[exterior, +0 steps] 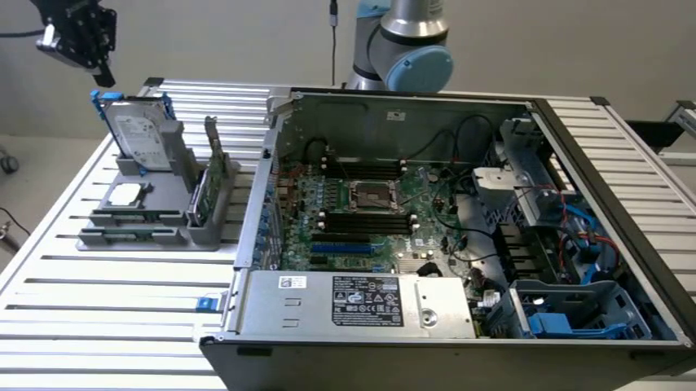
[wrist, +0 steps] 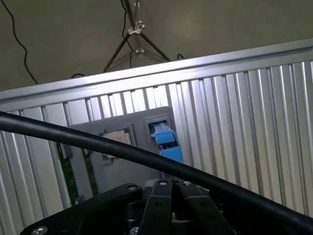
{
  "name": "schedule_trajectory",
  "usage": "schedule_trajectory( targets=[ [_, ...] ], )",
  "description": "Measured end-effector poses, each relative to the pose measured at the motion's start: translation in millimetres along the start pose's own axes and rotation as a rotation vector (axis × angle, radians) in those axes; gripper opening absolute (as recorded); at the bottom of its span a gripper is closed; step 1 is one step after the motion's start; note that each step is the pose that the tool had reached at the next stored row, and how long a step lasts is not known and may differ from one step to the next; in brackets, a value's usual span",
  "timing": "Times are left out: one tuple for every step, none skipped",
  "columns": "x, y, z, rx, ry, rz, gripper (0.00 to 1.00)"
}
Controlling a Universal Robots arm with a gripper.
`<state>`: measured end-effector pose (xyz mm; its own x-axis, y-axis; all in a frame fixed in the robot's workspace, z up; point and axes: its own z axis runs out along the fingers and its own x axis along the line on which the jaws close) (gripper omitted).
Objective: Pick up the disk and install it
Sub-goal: 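Pick up the disk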
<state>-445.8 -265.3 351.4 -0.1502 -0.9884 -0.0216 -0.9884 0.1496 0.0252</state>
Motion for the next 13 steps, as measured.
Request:
schedule_trajectory(
  targets=[
    [0.0,0.0,0.1,-0.0006,-0.0018,-0.014,0.11],
    [0.0,0.0,0.2,-0.0012,-0.0034,-0.026,0.11],
    [-0.1,0.0,0.3,-0.0016,-0.0048,-0.038,0.11],
    [-0.3,0.0,0.4,-0.0016,-0.0054,-0.049,0.11],
    [-0.8,0.0,0.4,-0.0019,-0.0056,-0.058,0.11],
    [-1.4,0.1,0.4,-0.0023,-0.0054,-0.066,0.11],
    [-2.7,0.4,0.4,-0.0025,-0.0053,-0.071,0.11],
    [-4.3,0.7,0.4,-0.0028,-0.0051,-0.075,0.11],
    [-5.6,1.2,0.4,-0.0030,-0.0050,-0.078,0.12],
    [-6.6,1.7,0.4,-0.0031,-0.0049,-0.079,0.12],
    [-7.1,2.5,0.5,-0.0032,-0.0049,-0.080,0.17],
    [-7.4,3.2,0.5,-0.0033,-0.0048,-0.081,0.24],
    [-7.3,3.9,0.6,-0.0036,-0.0047,-0.085,0.30]
  ],
)
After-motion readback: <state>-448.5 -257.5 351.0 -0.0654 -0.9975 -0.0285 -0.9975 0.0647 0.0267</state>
